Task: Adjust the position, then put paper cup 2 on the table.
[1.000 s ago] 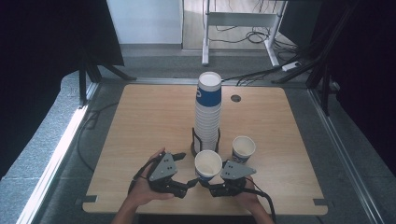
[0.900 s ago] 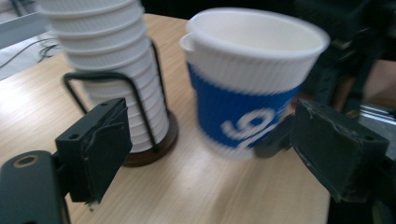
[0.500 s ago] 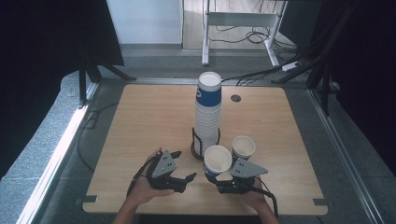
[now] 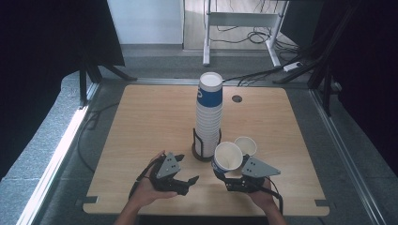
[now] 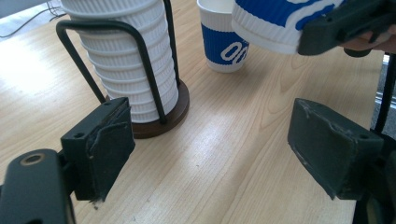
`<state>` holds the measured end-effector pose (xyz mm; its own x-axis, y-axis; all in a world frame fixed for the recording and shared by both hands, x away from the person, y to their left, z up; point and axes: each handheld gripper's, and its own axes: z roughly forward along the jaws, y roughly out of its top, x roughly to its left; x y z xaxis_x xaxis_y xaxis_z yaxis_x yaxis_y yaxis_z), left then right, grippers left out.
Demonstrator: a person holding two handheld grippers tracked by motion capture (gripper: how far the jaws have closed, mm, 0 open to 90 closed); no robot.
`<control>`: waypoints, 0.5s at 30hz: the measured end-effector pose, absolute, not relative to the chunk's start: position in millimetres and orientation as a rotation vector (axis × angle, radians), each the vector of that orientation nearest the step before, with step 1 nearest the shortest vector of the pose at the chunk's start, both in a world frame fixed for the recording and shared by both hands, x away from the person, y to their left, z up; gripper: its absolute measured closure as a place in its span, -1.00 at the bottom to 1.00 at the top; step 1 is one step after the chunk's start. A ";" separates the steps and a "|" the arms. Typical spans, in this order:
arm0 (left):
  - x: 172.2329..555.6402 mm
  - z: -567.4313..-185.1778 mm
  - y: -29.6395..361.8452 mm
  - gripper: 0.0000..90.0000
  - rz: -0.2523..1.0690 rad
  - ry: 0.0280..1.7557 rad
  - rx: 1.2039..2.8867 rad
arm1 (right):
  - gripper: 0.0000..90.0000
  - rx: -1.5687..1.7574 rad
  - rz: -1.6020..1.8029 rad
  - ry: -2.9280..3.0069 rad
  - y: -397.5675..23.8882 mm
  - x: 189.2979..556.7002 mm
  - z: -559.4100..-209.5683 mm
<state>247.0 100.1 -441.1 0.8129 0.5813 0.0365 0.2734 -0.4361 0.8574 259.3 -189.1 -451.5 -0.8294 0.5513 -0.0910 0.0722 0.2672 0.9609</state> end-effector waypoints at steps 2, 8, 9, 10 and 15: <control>247.4 -441.8 100.1 -0.67 0.406 0.635 2.046 | -0.37 0.570 1.588 2.126 -191.6 259.4 -449.8; 250.0 -447.8 98.5 -0.67 0.418 0.652 2.074 | -0.37 0.575 1.590 2.105 -196.6 259.0 -446.4; 250.4 -448.9 98.3 -0.67 0.425 0.656 2.078 | -0.37 0.577 1.589 2.103 -197.4 259.0 -445.9; 250.7 -449.7 98.3 -0.67 0.430 0.660 2.082 | -0.37 0.578 1.588 2.098 -198.5 259.1 -445.3; 252.0 -451.7 99.3 -0.67 0.437 0.671 2.086 | -0.37 0.594 1.595 2.061 -207.4 258.6 -439.7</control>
